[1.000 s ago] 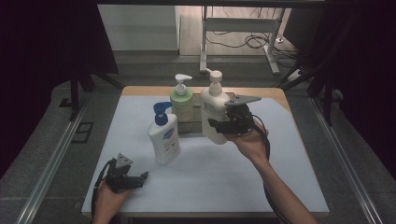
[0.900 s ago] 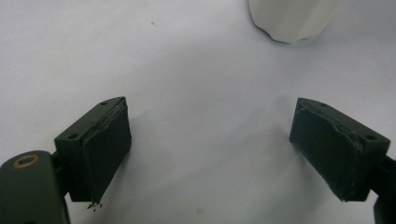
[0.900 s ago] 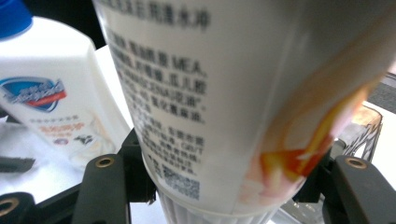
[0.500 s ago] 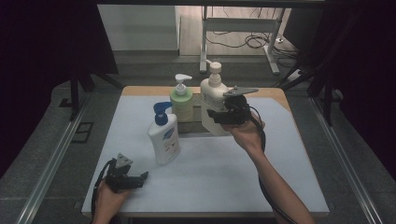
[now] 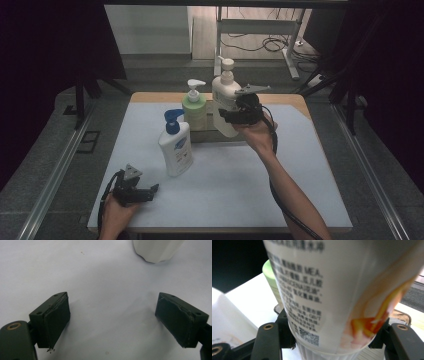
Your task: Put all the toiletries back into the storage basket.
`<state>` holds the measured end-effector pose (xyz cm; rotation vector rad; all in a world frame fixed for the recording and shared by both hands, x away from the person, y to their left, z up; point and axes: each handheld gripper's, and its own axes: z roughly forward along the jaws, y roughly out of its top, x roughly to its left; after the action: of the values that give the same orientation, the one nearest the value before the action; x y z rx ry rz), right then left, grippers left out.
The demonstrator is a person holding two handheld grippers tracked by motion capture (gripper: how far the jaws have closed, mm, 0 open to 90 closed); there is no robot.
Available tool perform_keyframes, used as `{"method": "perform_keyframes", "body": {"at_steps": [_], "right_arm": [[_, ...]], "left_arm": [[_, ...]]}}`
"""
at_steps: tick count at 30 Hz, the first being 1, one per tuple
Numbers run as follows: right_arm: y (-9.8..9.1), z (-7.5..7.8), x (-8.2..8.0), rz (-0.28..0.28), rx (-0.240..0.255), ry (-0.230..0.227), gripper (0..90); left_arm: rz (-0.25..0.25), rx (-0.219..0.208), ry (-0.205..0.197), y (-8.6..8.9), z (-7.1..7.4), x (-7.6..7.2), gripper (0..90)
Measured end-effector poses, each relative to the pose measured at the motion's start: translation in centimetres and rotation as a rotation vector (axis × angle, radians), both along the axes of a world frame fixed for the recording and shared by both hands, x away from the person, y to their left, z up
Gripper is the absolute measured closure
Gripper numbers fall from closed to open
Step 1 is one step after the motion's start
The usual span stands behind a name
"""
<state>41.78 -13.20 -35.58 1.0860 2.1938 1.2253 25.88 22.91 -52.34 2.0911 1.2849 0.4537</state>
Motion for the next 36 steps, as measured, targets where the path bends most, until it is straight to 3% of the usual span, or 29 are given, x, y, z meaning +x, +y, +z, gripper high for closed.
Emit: {"method": "perform_keyframes", "body": {"at_steps": [36], "right_arm": [[2.1, -3.5, 5.1, -0.058, 0.002, -0.024, 39.8]], "left_arm": [[0.0, 0.0, -0.001, 0.0, 0.0, 0.0, 12.2]]}}
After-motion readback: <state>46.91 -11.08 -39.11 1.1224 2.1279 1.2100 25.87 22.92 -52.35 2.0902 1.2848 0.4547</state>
